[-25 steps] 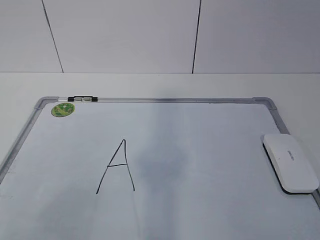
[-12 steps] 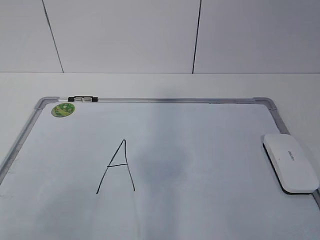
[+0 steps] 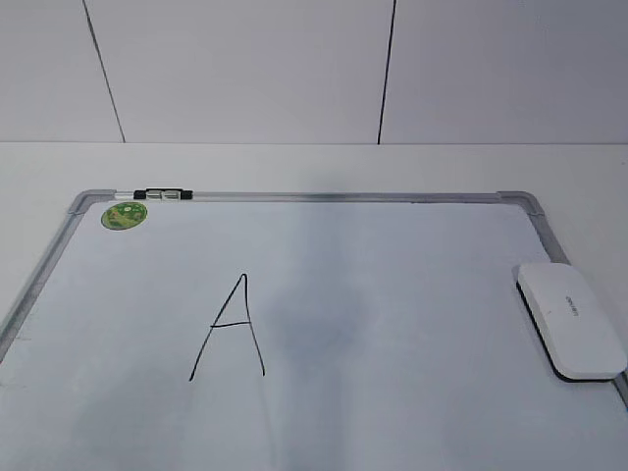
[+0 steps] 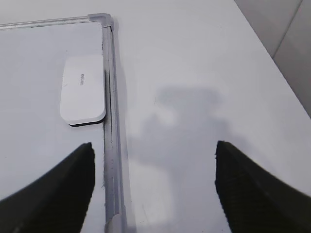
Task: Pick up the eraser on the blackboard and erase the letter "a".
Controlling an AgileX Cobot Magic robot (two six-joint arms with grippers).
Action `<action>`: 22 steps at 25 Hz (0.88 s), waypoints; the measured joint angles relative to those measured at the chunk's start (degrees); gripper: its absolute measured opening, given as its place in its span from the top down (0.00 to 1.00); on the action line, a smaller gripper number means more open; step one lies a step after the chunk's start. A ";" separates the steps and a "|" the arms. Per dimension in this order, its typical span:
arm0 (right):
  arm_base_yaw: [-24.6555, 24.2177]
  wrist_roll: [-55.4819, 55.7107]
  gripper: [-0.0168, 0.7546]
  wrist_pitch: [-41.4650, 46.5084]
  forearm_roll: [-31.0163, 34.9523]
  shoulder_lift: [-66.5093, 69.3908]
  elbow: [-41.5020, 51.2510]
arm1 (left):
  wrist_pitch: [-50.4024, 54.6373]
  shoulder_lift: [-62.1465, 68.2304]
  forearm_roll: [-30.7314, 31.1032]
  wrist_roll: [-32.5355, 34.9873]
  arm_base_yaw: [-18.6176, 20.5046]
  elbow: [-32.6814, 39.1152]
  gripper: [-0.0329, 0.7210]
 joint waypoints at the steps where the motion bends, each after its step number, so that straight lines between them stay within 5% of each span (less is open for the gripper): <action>1: 0.00 0.00 0.21 0.00 0.08 0.00 0.00 | 0.00 0.00 0.00 0.00 0.00 0.00 0.60; 22: 0.00 -0.11 0.21 0.00 0.08 0.00 0.00 | 0.00 0.00 0.00 0.00 0.00 0.00 0.64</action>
